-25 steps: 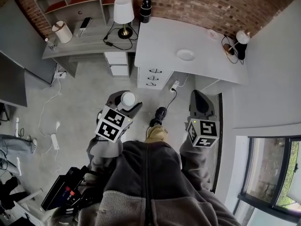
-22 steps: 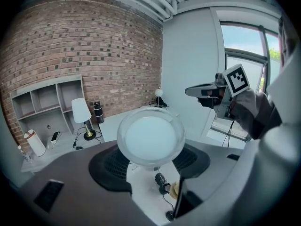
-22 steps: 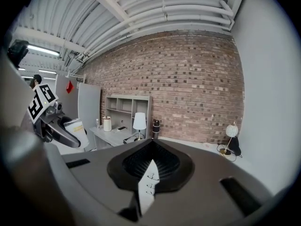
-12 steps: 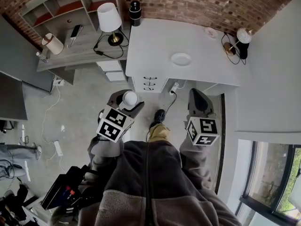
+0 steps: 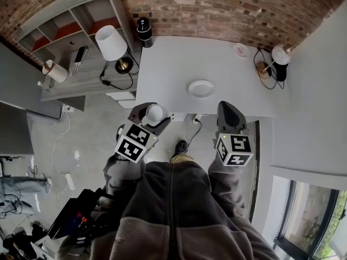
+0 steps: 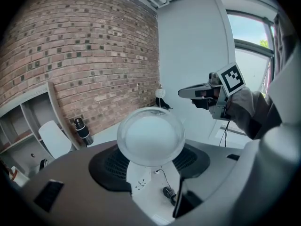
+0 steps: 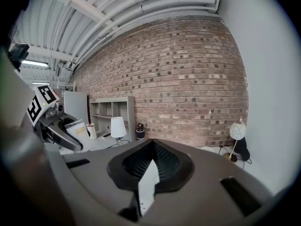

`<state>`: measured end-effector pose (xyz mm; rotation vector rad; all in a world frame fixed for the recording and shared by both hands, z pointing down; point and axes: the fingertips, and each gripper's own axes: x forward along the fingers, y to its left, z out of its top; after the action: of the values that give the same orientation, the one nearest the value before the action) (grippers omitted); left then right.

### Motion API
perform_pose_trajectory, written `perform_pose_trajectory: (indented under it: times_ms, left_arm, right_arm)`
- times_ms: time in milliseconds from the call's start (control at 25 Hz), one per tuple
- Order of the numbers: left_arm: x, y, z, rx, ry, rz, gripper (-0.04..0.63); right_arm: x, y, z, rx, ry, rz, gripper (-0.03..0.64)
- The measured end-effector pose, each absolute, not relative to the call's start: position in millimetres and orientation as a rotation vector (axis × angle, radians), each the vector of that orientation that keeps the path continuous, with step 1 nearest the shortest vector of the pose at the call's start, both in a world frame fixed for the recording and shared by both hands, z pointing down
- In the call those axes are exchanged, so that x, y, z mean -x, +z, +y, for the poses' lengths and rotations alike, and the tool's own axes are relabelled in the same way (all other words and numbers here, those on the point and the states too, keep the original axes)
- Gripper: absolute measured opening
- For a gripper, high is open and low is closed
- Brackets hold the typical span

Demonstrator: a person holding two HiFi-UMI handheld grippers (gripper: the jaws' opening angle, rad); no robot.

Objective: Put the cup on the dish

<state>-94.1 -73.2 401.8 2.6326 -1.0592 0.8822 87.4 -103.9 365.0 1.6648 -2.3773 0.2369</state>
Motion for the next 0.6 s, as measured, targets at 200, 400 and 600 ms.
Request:
perform_pose_trajectory:
  times_ms: [200,400,600]
  left_arm:
    - [64,399,-123,-2.651,0.911,-1.033,0.259]
    - [32,399,-163,-2.665,0.928,-1.006,0.259]
    - [10,398,-191,-2.677,0.937,-0.984,0.259]
  right_arm:
    - [-109,368,-150,-1.666,0.26,-2.387,0.003]
    - [-129,369,-187,-1.648,0.275,-2.4,0.003]
    - [-143,372,-212,-1.641,0.289,-2.402,0.003]
